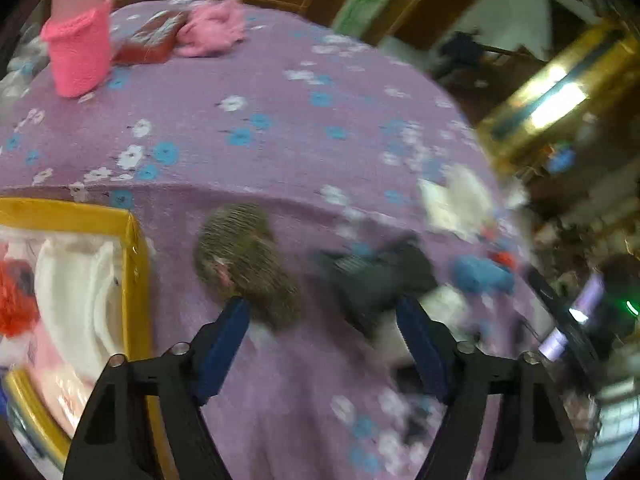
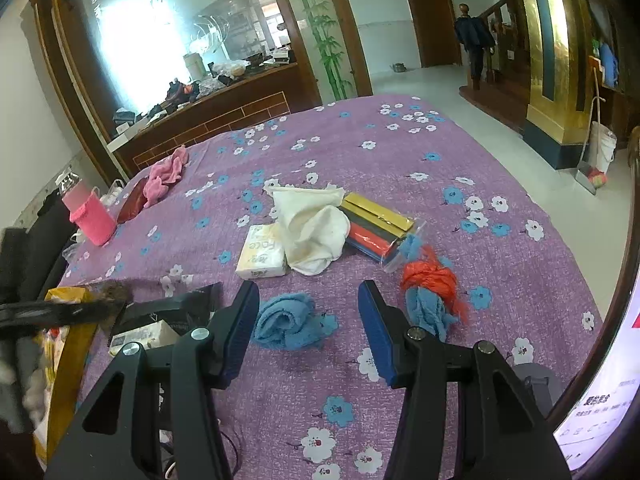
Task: Organize soft objects
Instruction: 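Move the left gripper toward the brown knitted ball while the right approaches the blue towel, then close the left gripper on the brown ball while the right grasps the blue towel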
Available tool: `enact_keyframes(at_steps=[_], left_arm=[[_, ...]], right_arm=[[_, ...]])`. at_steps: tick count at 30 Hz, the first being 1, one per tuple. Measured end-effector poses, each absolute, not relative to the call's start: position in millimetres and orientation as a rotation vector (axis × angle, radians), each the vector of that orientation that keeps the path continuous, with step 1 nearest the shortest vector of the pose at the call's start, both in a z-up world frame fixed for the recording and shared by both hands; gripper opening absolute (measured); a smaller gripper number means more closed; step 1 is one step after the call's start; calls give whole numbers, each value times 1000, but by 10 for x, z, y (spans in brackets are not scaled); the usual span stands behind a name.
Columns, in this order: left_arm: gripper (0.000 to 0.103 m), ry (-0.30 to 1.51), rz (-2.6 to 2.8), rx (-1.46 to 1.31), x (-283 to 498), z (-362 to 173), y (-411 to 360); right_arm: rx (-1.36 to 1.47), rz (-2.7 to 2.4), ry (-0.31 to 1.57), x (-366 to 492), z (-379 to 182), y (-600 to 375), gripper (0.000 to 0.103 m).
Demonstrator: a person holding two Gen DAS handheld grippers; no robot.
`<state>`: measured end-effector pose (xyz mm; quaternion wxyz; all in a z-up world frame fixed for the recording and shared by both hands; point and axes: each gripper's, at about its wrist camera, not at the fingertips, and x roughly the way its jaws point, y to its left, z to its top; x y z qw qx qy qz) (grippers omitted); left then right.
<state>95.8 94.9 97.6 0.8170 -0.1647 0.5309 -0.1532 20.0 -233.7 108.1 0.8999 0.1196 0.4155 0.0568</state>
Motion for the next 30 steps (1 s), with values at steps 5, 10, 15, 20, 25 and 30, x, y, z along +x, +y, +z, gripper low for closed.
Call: enact_keyframes(at_steps=[5, 10, 15, 20, 25, 30], left_arm=[[75, 1006, -178, -181, 746, 1167, 892], [64, 1022, -105, -201, 882, 936, 842], [56, 1014, -58, -98, 1018, 749, 654], [13, 985, -64, -79, 961, 795, 660], [13, 918, -121, -117, 656, 1034, 762], [11, 863, -166, -151, 392, 1164, 801]], right_arm=[[283, 114, 866, 205, 1062, -2373, 50], [283, 102, 864, 202, 1048, -2395, 50], [278, 99, 860, 203, 1052, -2410, 50], [284, 89, 873, 218, 1017, -2431, 50], [286, 84, 854, 197, 1036, -2444, 50], [290, 69, 854, 193, 1015, -2447, 50]])
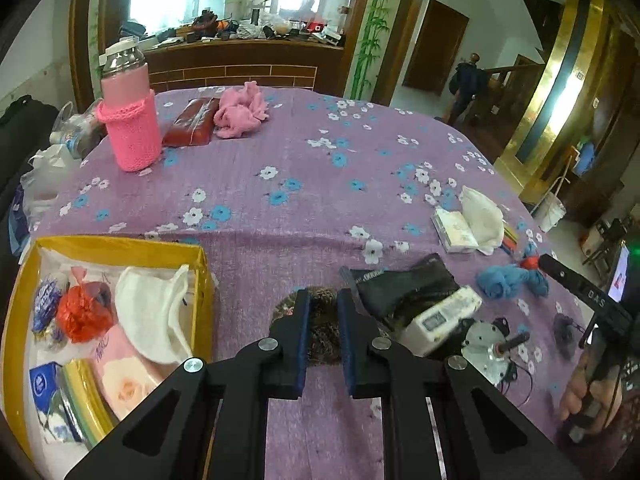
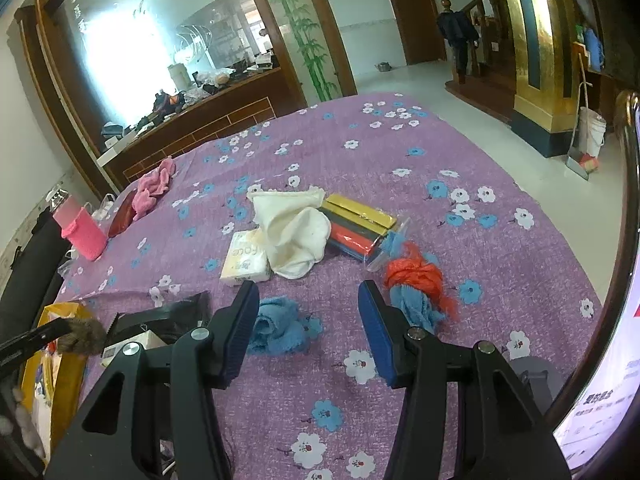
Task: Organize soft objects
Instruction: 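Close the left gripper on the brown ball while the right grasps the blue towel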
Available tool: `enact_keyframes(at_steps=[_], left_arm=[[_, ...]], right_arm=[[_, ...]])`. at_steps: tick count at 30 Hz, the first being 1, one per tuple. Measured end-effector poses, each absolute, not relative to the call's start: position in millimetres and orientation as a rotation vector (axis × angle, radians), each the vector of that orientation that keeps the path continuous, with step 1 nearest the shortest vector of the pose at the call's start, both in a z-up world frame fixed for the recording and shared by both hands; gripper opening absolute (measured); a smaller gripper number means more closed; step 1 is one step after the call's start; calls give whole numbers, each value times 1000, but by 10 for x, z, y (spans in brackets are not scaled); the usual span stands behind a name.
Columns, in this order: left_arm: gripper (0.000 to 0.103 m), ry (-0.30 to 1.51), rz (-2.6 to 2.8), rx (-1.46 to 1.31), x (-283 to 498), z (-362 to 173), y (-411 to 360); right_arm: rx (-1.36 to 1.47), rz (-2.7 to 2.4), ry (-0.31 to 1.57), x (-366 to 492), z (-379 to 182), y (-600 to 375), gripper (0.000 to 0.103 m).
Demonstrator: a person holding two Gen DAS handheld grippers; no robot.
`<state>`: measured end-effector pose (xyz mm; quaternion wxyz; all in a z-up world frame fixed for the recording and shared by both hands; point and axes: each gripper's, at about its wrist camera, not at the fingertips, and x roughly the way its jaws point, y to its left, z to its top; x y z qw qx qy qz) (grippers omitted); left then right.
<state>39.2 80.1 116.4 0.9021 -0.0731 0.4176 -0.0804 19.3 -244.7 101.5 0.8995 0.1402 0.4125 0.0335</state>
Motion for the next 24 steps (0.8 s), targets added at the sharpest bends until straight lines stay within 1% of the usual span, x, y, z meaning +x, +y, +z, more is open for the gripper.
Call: enact_keyframes(at_steps=[3, 5, 6, 7, 9, 10, 12, 14, 20, 24], left_arm=[[9, 888, -159, -143, 394, 1084, 803], [15, 887, -146, -129, 419, 1036, 810], [32, 883, -141, -120, 412, 1075, 817], [53, 878, -135, -107, 430, 1051, 795], [71, 875, -109, -81, 444, 1015, 733], [73, 876, -104, -68, 453, 984, 696], [72, 886, -125, -65, 479, 900, 634], [57, 917, -165, -91, 522, 804, 588], [53, 901, -217, -67, 438, 805, 494], [53, 872, -243, -148, 254, 926, 674]], right_arm=[[283, 69, 858, 192, 1010, -2437, 50], [281, 73, 855, 194, 1012, -2432, 50], [279, 75, 854, 195, 1011, -2426, 50], [280, 79, 855, 197, 1006, -2424, 50], [277, 82, 859, 203, 996, -2411, 50], [273, 82, 860, 204, 992, -2409, 50], [271, 82, 859, 203, 994, -2406, 49], [270, 81, 858, 203, 989, -2404, 50], [297, 123, 843, 192, 1032, -2410, 50], [433, 161, 887, 254, 1070, -2511, 50]])
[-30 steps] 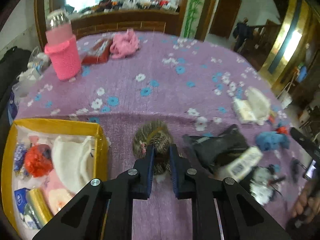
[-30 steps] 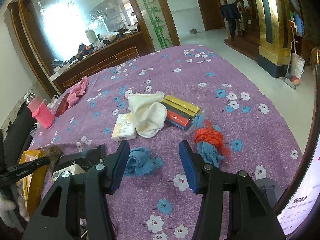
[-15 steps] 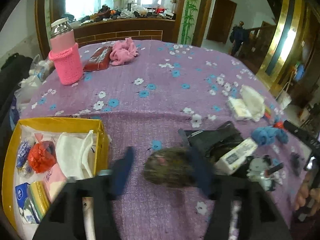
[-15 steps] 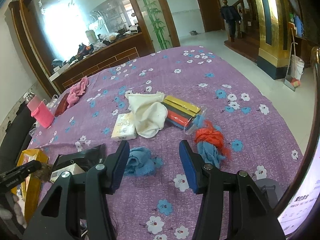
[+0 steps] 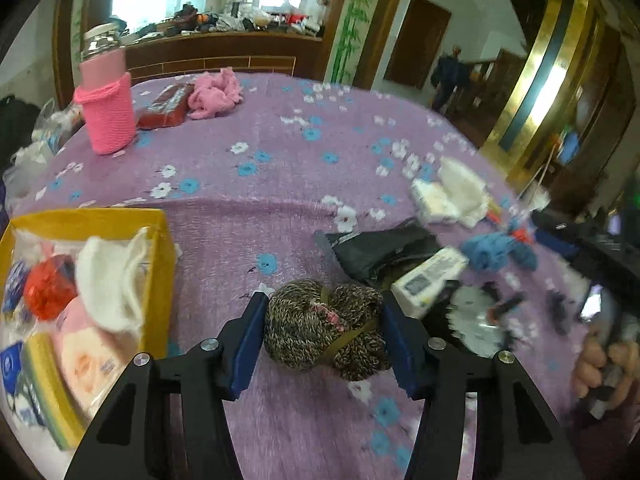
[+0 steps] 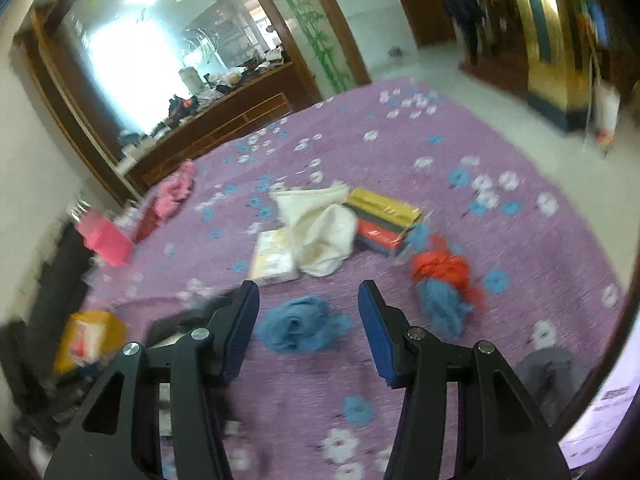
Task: Organize soft objects
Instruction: 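Close the left gripper on the brown ball while the right grasps the blue towel, then carry the brown ball and blue towel into the tray and open both grippers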
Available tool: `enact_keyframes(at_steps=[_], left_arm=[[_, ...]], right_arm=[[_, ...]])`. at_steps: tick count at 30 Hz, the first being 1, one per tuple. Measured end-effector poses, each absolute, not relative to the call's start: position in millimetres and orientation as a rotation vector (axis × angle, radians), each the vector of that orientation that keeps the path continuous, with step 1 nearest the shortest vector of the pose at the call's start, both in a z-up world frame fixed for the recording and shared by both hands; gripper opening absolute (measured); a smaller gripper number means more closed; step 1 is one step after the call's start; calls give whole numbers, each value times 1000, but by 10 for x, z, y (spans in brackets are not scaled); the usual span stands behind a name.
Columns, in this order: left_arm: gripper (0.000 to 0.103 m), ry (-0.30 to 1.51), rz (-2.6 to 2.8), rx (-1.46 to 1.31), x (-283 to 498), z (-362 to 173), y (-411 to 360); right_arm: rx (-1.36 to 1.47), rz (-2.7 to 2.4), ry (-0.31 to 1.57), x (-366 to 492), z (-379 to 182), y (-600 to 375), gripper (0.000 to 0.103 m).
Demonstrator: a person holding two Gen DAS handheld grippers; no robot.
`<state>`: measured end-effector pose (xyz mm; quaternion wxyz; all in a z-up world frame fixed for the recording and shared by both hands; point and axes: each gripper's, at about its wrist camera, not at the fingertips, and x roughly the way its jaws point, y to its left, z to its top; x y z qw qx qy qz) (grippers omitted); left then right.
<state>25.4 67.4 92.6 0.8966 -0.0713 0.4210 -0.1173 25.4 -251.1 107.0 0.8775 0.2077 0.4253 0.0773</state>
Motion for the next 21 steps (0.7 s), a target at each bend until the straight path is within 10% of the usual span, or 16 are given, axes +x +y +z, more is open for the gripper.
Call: enact_keyframes(at_steps=[14, 21], left_arm=[[54, 749, -219, -316, -724, 1298, 1694], [54, 724, -39, -401, -1220, 1292, 2438]], right_arm=[[248, 97, 1143, 604, 684, -2095, 50], [224, 112, 1134, 513, 823, -2063, 29]])
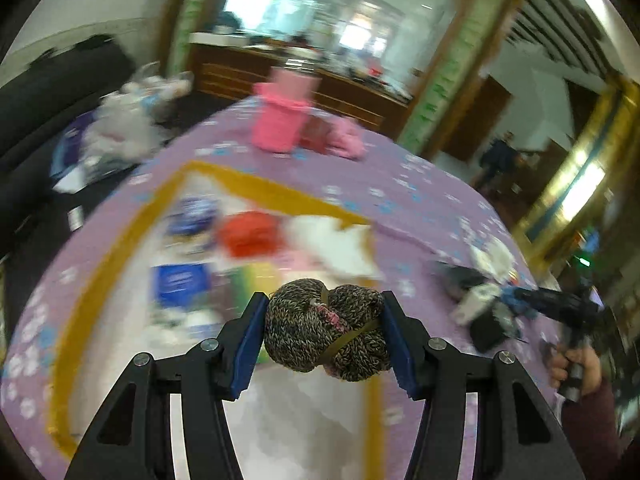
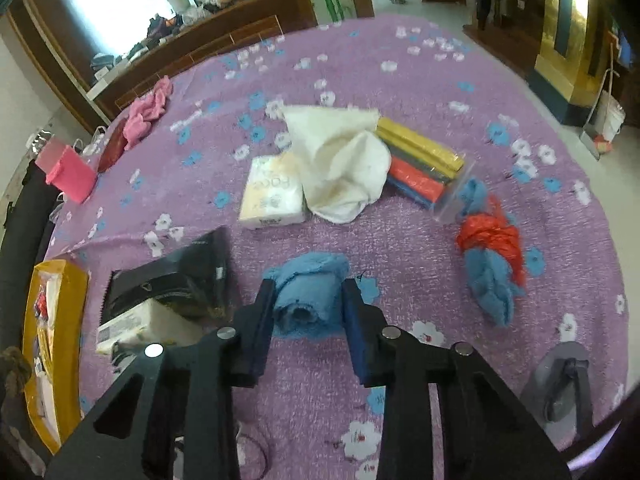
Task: Organize soft objects
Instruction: 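Carry the brown ball and blue towel into the tray and open both grippers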
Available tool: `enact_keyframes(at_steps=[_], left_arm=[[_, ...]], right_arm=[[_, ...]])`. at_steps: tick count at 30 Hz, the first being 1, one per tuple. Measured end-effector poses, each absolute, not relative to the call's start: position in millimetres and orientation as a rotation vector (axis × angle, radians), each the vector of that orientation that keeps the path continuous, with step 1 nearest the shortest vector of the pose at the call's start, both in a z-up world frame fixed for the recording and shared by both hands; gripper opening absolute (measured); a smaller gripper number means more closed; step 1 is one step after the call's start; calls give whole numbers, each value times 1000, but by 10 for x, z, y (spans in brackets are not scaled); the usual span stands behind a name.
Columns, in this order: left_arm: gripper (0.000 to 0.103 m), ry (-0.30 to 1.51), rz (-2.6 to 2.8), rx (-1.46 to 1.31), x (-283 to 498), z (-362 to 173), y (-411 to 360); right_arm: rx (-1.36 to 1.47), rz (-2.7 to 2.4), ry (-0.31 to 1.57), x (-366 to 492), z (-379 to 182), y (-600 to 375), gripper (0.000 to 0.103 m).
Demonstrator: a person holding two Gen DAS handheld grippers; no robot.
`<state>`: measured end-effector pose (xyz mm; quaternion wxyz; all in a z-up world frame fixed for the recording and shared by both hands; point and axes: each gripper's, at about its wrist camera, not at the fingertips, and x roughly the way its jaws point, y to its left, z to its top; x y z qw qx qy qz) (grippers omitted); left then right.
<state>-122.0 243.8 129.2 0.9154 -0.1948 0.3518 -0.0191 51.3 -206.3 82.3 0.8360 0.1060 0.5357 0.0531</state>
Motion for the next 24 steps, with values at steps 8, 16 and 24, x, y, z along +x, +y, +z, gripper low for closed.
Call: enact_keyframes(at_steps=[8, 16, 24], left_arm=[[54, 792, 156, -454, -1674, 1089, 3056], [56, 901, 201, -411, -1415, 968, 3158], [58, 918, 257, -347, -848, 950, 3272]], right_arm=[[210, 182, 1000, 181, 1500, -1772, 30], [137, 439, 1015, -173, 1651, -715, 30], [29, 662, 1074, -459, 1470, 461, 30]])
